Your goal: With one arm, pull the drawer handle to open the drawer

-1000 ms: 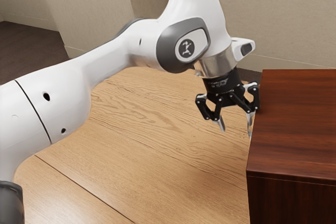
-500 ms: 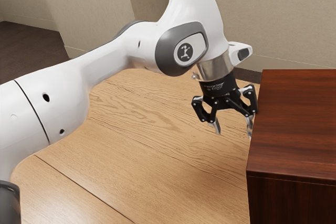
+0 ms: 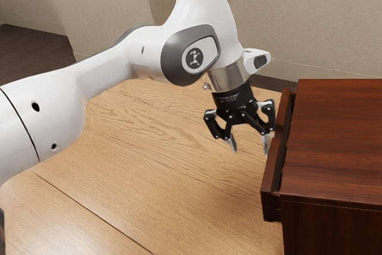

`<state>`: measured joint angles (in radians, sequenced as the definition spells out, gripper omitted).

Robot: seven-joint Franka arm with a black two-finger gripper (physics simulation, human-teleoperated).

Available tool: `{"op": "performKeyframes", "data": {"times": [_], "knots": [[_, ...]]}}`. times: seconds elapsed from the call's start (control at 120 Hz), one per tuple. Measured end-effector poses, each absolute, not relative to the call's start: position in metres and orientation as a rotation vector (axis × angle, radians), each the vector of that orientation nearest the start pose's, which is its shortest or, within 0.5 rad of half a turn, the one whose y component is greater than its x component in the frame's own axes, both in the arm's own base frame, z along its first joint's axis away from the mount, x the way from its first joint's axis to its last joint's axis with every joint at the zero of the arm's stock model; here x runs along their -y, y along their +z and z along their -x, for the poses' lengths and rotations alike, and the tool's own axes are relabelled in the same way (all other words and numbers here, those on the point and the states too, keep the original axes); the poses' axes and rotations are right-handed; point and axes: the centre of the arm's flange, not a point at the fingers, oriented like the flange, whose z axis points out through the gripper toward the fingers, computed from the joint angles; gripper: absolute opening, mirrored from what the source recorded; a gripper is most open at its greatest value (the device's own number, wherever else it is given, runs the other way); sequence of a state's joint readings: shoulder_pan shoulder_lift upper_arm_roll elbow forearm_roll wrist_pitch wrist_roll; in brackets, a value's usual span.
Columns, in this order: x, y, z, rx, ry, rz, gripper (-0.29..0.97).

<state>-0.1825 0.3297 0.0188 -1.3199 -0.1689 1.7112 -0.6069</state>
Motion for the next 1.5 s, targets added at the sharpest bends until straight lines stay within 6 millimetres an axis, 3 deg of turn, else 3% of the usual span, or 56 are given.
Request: {"op": "performKeyframes", "data": {"times": [0.375, 0.742, 1.167, 1.5], "knots": [[0.087, 0.555, -0.638, 0.795, 0.024, 3.214, 0.44], [0.067, 0.558, -0.633, 0.785, 0.014, 3.218, 0.44], [0.029, 0.567, -0.618, 0.802, -0.003, 3.206, 0.44], [0.009, 0.562, -0.609, 0.781, 0.012, 3.201, 0.44]]}}
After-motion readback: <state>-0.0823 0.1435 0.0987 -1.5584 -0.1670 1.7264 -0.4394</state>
